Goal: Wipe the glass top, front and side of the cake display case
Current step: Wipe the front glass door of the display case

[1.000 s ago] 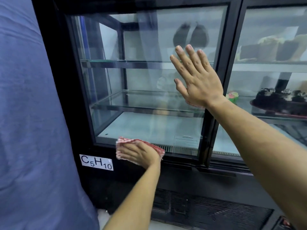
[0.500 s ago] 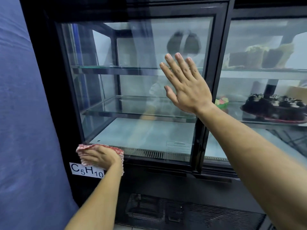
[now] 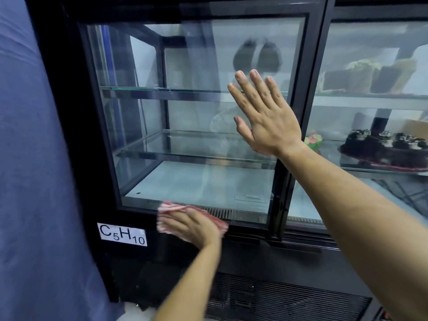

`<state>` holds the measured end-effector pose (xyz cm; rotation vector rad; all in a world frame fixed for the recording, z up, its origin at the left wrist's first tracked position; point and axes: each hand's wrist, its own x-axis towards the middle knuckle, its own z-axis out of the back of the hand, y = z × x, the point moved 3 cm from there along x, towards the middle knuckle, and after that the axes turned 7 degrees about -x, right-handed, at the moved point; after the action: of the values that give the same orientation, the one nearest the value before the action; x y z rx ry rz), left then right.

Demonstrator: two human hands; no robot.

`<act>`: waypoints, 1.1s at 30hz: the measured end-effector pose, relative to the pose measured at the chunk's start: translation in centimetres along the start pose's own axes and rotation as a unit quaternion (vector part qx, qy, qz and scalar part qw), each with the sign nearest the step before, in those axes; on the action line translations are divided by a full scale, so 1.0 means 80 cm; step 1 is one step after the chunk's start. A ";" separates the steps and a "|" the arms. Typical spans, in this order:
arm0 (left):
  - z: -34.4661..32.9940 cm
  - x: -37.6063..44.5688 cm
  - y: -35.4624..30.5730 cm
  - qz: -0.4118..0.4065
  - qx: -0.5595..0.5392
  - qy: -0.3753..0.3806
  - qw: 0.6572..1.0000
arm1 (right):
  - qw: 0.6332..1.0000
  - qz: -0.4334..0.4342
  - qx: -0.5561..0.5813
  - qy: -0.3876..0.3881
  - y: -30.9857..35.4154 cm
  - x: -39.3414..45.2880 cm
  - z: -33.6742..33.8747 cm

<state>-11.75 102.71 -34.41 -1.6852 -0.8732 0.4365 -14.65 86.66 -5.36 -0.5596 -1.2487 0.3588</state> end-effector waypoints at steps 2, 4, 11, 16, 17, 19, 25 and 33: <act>0.044 0.090 0.005 0.011 0.018 -0.049 0.999 | 1.000 -0.004 -0.001 0.001 0.000 0.000 -0.001; 0.091 0.166 0.006 -0.004 0.071 -0.070 0.995 | 1.000 -0.007 -0.002 0.000 0.000 -0.001 0.000; 0.050 0.099 0.016 -0.077 0.208 -0.010 0.975 | 1.000 -0.012 -0.006 0.001 0.002 -0.001 0.000; 0.001 -0.115 0.072 -0.330 0.331 0.193 0.862 | 1.000 -0.006 0.000 0.003 0.003 -0.001 0.000; -0.006 -0.127 0.073 -0.388 0.328 0.212 0.835 | 1.000 -0.005 -0.003 0.001 0.000 -0.001 0.000; -0.014 -0.129 0.063 -0.538 0.358 0.238 0.725 | 1.000 -0.009 -0.001 -0.001 0.001 0.000 0.001; -0.042 -0.105 0.030 -0.733 0.351 0.396 0.428 | 1.000 -0.009 0.000 -0.009 0.000 0.000 -0.001; -0.075 -0.047 -0.086 -0.798 0.284 0.354 0.397 | 0.996 -0.049 0.052 -0.052 -0.005 -0.001 0.004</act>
<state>-12.34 96.51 -26.72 0.2356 -1.0360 -1.1631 -14.98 86.34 -5.15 -0.3925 -1.3436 0.3720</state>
